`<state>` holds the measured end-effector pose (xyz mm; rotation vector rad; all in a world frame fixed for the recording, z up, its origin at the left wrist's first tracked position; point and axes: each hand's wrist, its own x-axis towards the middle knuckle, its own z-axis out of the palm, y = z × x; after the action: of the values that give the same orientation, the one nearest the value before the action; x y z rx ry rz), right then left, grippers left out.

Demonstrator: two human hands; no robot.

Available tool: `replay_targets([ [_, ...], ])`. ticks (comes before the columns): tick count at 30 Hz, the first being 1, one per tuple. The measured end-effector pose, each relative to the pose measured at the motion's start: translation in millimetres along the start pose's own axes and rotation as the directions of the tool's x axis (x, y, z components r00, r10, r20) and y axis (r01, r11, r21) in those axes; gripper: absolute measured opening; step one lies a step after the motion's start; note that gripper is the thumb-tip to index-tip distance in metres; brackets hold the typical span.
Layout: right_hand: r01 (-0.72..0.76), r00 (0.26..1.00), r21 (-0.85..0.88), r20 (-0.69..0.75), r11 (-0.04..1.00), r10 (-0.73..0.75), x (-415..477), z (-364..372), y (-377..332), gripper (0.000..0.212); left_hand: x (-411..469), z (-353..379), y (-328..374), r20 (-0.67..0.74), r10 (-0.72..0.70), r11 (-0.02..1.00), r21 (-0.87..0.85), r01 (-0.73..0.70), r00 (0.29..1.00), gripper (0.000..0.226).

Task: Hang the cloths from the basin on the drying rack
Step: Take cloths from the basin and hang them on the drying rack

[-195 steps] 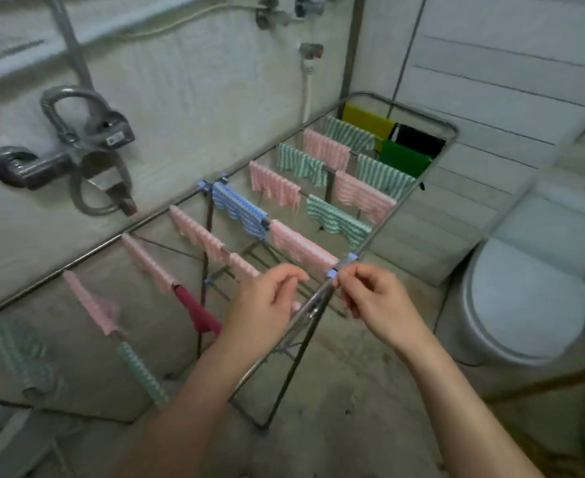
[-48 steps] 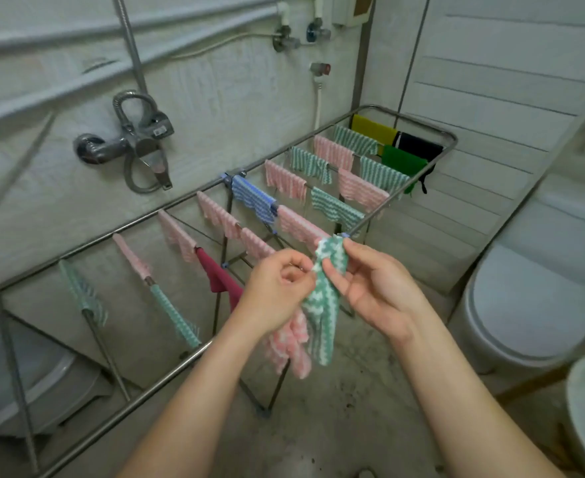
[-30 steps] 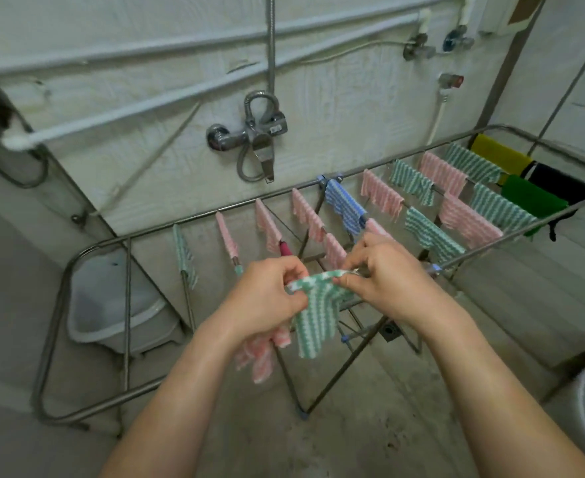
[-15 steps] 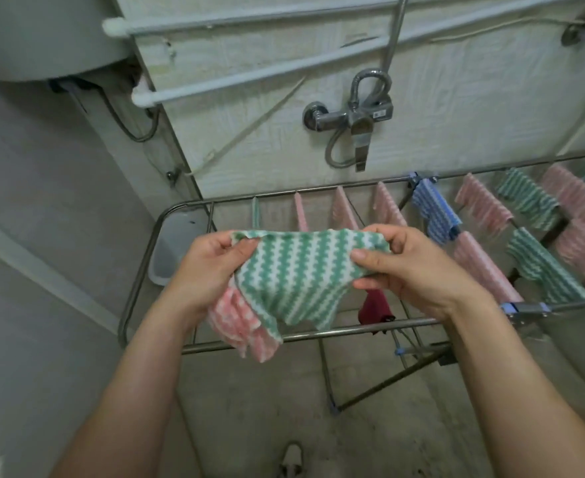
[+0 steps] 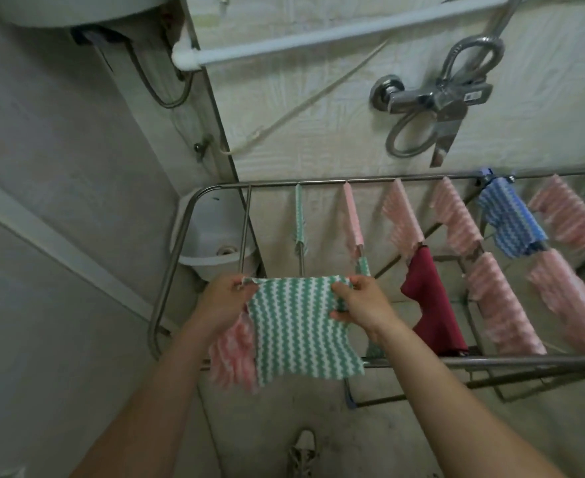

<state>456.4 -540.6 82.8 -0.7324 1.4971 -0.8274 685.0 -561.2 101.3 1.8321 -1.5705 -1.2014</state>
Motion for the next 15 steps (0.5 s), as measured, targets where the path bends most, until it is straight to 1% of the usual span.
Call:
replay_targets([
  [2,0.021,1.0,-0.029,-0.012,0.999,-0.021,6,10,-1,0.016,6,-8,-8,0.006,-0.027,0.999,-0.022,0.027,1.0,0.039],
  [3,0.029,1.0,-0.029,-0.007,0.999,-0.03,7,13,-1,0.016,6,-10,-11,-0.002,-0.038,0.999,-0.03,0.038,0.999,0.038],
  [5,0.027,0.999,-0.039,0.04,0.999,-0.025,21,32,-5,0.014,13,-24,-21,-0.034,-0.079,0.995,-0.069,0.076,0.996,0.029],
  [7,0.011,0.996,-0.049,0.091,0.999,-0.007,29,47,-8,0.014,13,-36,-28,-0.059,-0.105,0.994,-0.037,0.103,0.993,0.023],
  [10,-0.014,0.991,-0.089,0.13,0.996,0.026,43,69,-13,0.021,21,-51,-41,-0.083,-0.119,0.99,0.068,0.125,0.989,0.024],
  [12,0.007,0.99,-0.138,0.142,0.99,0.012,52,81,-14,0.021,28,-58,-49,-0.12,-0.104,0.975,0.184,0.125,0.987,0.015],
  [15,-0.025,0.988,-0.139,0.148,0.99,0.045,64,99,-10,0.02,37,-63,-61,-0.199,-0.079,0.935,0.324,0.142,0.977,0.02],
])
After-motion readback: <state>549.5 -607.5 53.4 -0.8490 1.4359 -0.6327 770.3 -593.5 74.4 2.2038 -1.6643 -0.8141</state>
